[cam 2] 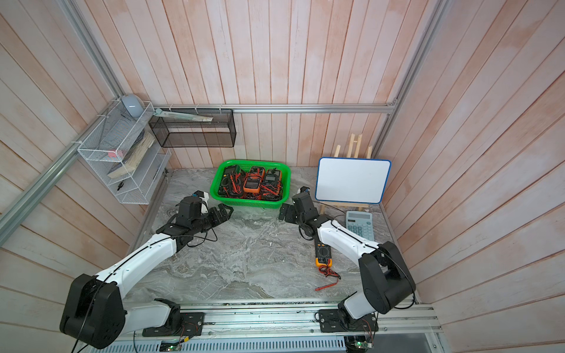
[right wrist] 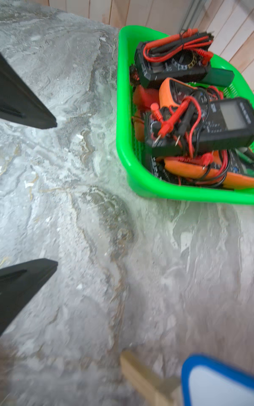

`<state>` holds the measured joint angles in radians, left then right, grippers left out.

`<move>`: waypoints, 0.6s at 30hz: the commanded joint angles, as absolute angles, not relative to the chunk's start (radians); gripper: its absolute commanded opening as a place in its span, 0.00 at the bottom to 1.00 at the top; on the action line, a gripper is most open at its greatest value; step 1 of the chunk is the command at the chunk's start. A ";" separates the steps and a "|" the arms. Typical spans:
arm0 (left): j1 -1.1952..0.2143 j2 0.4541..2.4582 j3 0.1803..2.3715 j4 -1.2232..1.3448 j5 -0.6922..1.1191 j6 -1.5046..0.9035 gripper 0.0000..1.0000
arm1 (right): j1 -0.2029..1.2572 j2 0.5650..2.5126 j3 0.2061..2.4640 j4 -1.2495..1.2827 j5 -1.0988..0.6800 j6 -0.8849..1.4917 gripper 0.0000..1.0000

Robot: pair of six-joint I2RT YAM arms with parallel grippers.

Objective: Put the multimeter into the basket
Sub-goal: Pick up the multimeter from the center of the board.

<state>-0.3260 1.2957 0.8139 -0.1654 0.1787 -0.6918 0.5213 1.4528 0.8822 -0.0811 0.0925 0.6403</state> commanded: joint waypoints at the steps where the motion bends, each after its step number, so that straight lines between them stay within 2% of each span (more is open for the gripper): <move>1: -0.354 1.304 0.845 -0.174 0.144 -0.682 1.00 | 0.478 1.354 0.775 -0.129 0.115 0.674 0.98; 7: -0.394 1.353 0.866 -0.162 0.155 -0.693 1.00 | 0.422 1.217 0.636 -0.252 0.154 0.726 0.98; 18: -0.405 1.401 0.886 -0.132 0.183 -0.699 1.00 | 0.416 1.149 0.537 -0.377 0.213 0.791 0.98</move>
<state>-0.4004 1.3880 0.8597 -0.1570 0.1757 -0.6941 0.4217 1.1629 0.5571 -0.3019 0.1806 0.7597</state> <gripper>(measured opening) 0.996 0.980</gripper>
